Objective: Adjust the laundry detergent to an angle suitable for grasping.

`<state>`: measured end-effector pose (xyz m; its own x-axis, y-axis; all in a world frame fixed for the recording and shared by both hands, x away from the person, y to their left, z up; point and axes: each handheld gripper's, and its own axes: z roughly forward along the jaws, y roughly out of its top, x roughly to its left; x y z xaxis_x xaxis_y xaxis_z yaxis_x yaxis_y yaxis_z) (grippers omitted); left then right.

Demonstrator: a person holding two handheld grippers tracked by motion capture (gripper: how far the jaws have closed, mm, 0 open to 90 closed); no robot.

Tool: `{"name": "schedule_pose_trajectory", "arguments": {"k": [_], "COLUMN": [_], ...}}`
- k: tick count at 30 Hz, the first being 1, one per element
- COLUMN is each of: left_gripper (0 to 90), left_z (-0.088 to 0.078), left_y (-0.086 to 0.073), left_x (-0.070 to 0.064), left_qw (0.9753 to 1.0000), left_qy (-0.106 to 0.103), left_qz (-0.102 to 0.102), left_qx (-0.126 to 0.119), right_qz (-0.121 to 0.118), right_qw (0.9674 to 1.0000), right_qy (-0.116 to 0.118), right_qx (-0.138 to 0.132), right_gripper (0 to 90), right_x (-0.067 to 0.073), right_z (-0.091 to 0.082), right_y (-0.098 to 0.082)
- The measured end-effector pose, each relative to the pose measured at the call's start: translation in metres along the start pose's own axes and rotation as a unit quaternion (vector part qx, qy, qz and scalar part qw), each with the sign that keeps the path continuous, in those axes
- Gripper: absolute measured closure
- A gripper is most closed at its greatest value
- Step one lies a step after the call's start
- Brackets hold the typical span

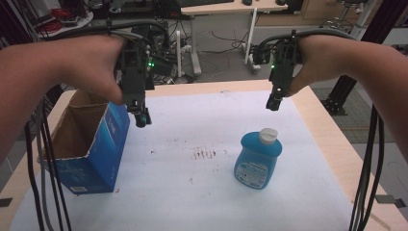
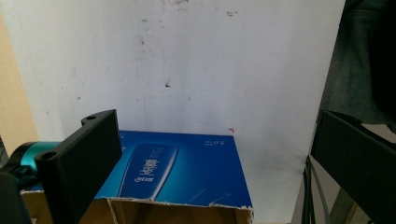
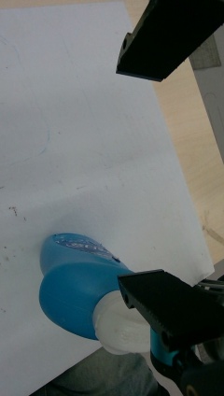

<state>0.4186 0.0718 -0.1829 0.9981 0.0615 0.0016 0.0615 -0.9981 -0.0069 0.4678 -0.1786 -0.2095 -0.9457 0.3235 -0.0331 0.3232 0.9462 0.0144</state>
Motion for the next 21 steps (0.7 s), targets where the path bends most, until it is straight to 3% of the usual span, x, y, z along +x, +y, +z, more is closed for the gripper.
{"name": "schedule_pose_trajectory", "arguments": {"k": [21], "left_gripper": [1.7], "left_z": [-0.0001], "left_y": [-0.0031], "left_x": [-0.0014], "left_qw": [0.9999], "left_qy": [0.004], "left_qz": [-0.014], "left_qx": [0.003], "right_qz": [-0.011], "right_qw": [0.9999], "right_qy": [0.000], "right_qx": [-0.003], "right_gripper": [1.1], "right_x": [-0.0030], "right_z": [0.0002], "right_y": [-0.0001]}}
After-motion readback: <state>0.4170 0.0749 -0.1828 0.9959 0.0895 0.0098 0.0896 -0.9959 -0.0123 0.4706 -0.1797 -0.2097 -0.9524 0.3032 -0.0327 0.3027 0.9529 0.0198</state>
